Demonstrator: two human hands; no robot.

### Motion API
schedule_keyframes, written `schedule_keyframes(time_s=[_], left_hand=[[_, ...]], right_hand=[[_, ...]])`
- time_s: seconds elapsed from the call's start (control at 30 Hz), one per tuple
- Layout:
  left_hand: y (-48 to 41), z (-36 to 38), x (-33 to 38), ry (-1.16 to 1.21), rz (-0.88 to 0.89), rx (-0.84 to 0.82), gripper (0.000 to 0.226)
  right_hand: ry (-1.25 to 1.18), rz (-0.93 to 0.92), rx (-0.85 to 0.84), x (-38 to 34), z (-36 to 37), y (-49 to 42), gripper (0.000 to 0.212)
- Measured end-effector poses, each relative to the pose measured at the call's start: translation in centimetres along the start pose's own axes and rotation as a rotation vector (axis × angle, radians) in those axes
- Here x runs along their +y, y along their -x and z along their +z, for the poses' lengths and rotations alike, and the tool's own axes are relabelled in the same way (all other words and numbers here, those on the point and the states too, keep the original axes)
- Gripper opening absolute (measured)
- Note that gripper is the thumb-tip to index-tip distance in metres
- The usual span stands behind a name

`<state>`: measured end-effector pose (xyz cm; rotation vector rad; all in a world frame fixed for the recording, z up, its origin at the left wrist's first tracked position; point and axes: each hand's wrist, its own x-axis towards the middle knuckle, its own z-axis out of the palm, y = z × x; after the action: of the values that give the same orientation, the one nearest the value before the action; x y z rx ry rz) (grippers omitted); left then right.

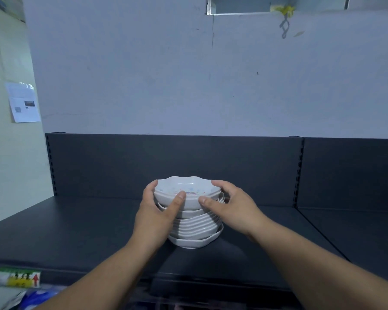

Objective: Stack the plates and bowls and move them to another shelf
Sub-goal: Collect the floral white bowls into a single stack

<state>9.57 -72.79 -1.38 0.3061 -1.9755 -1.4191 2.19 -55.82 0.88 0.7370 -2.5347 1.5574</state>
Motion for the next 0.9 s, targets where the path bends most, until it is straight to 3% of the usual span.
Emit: schedule_keyframes(time_s=[0.37,0.67,0.9], left_hand=[[0.0,0.3,-0.8,-0.035,0.023,0.003,0.075],[0.1,0.5,-1.1,-0.287,0.121,-0.05,0.082],[-0.2,0.2,-1.6,-0.252,0.108,-0.079,0.087]], right_hand=[[0.007,-0.008,0.012,0.2,0.1,-0.3,0.072],[0.058,-0.038,-0.01,0.6,0.2,0.0,0.079],[-0.013,-0.01,-0.007,0.2,0.0,-0.4,0.086]])
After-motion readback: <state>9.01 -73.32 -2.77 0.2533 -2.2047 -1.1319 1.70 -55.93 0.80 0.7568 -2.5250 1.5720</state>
